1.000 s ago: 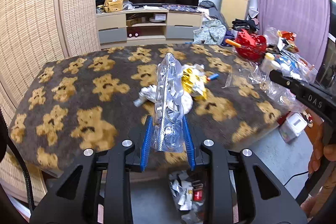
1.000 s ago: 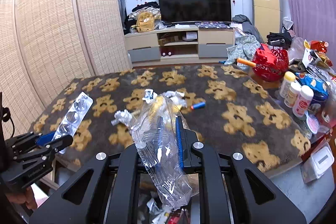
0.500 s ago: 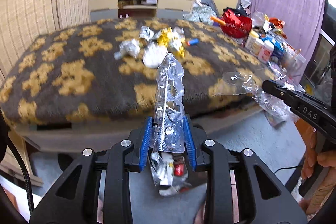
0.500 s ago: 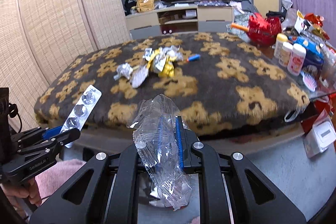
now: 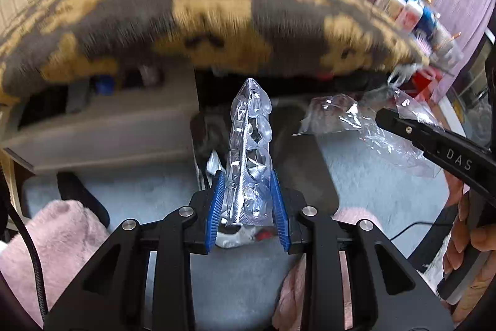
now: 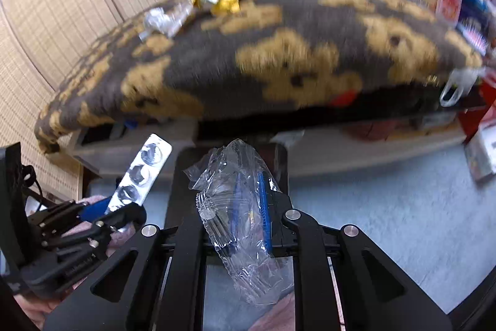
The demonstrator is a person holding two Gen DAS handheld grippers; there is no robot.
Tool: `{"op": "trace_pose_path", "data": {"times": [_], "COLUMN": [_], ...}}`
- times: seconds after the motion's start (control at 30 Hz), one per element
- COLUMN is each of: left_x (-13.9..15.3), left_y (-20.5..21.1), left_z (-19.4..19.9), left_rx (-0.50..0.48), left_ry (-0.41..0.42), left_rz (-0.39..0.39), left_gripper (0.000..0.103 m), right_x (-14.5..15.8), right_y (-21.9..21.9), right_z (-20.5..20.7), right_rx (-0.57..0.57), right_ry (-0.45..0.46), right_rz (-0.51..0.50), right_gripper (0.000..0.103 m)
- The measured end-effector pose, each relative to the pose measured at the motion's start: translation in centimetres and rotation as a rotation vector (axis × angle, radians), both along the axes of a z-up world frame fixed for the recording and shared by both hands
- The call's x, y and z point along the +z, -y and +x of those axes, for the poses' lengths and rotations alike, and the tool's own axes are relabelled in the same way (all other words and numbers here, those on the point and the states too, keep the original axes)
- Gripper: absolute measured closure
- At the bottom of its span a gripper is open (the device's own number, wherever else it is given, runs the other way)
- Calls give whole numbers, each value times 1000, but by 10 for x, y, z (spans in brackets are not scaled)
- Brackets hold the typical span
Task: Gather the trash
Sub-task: 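Carry both items over the metal bin and open both tools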
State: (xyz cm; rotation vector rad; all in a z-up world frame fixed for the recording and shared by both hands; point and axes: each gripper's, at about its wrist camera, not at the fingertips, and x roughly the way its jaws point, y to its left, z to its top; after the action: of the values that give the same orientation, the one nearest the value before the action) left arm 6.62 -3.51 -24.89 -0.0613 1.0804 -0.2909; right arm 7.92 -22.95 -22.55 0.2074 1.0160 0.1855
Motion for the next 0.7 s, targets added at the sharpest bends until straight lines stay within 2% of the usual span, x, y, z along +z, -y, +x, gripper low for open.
{"op": "trace_pose_path", "data": {"times": [0.23,0.47,0.5,0.53,0.57,0.6,0.7], "left_x": [-47,-68,-68,-67,-66,-65,-61], "left_y": [6,3,3,3,3,2,1], "left_z": [11,17,18,19,19,19,20], "left_rx": [-12,-17,-18,-20,-20,-14,-9], "left_ry": [-86,-143,-145,-147,-146,-138,-127], "left_rz": [-4,-25,-32,-38,-41,-41,-33], "left_gripper": [74,72,71,65,62,56,50], "right_x": [-40,-62,-64,-65,-66,-65,-61], "right_y": [-8,-18,-20,-22,-22,-23,-24], "right_z": [19,32,34,35,37,37,38], "right_rx": [-1,0,1,5,6,5,3], "right_ry": [-69,-108,-111,-118,-119,-115,-106], "right_rz": [53,72,69,69,73,73,56], "right_gripper": [89,85,79,73,59,52,50]}}
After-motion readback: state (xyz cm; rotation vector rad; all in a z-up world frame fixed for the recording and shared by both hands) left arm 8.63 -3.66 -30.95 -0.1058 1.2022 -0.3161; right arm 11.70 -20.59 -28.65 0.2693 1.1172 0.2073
